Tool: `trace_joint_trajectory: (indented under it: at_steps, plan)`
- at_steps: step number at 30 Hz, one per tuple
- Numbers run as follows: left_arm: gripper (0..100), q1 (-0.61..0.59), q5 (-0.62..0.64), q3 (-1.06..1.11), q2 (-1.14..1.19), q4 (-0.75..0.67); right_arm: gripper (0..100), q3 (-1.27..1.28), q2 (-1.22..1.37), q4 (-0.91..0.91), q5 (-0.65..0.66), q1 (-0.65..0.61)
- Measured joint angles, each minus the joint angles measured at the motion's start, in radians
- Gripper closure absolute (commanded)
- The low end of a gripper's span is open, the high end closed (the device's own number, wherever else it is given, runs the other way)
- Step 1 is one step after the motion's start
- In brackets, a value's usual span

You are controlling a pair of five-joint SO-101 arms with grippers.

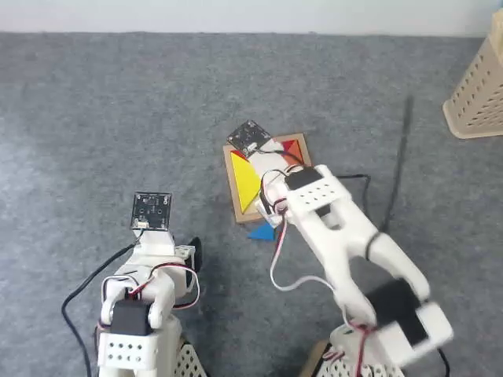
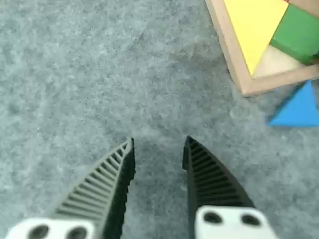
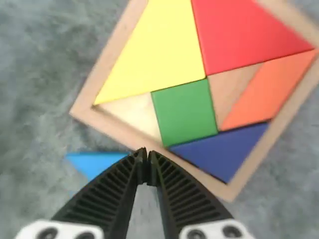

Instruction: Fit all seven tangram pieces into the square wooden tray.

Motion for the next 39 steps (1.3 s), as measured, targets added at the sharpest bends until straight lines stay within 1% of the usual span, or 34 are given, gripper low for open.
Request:
trace_joint_trajectory:
  at_steps: [2, 4, 6, 9, 13, 16, 18, 26, 35, 39]
  plan:
    - [85, 0.0, 0.0, 0.0, 0.0, 0.0, 99.1, 0.029, -0.072, 0.052, 0.006, -0.02]
    - [85, 0.0, 0.0, 0.0, 0.0, 0.0, 96.6, 0.066, -0.11, 0.071, 0.006, -0.054]
    - [85, 0.0, 0.0, 0.0, 0.0, 0.0, 93.5, 0.077, -0.115, 0.075, -0.035, -0.101]
    - [85, 0.0, 0.0, 0.0, 0.0, 0.0, 87.6, 0.077, -0.115, 0.075, -0.189, -0.146]
    - [85, 0.0, 0.0, 0.0, 0.0, 0.0, 80.6, 0.043, -0.054, 0.077, -0.454, -0.15]
    - [85, 0.0, 0.0, 0.0, 0.0, 0.0, 79.2, 0.011, 0.035, 0.078, -0.646, -0.152]
    - [85, 0.0, 0.0, 0.0, 0.0, 0.0, 80.1, -0.025, 0.098, 0.089, -0.713, -0.152]
    - [85, 0.002, 0.0, 0.0, 0.0, 0.0, 82.7, -0.189, 0.27, 0.196, -0.747, -0.155]
    - [85, 0.002, 0.0, 0.0, 0.0, 0.0, 82.9, -0.218, 0.296, 0.206, -0.747, -0.158]
    - [85, 0.0, 0.0, 0.0, 0.0, 0.0, 82.8, -0.218, 0.298, 0.206, -0.747, -0.18]
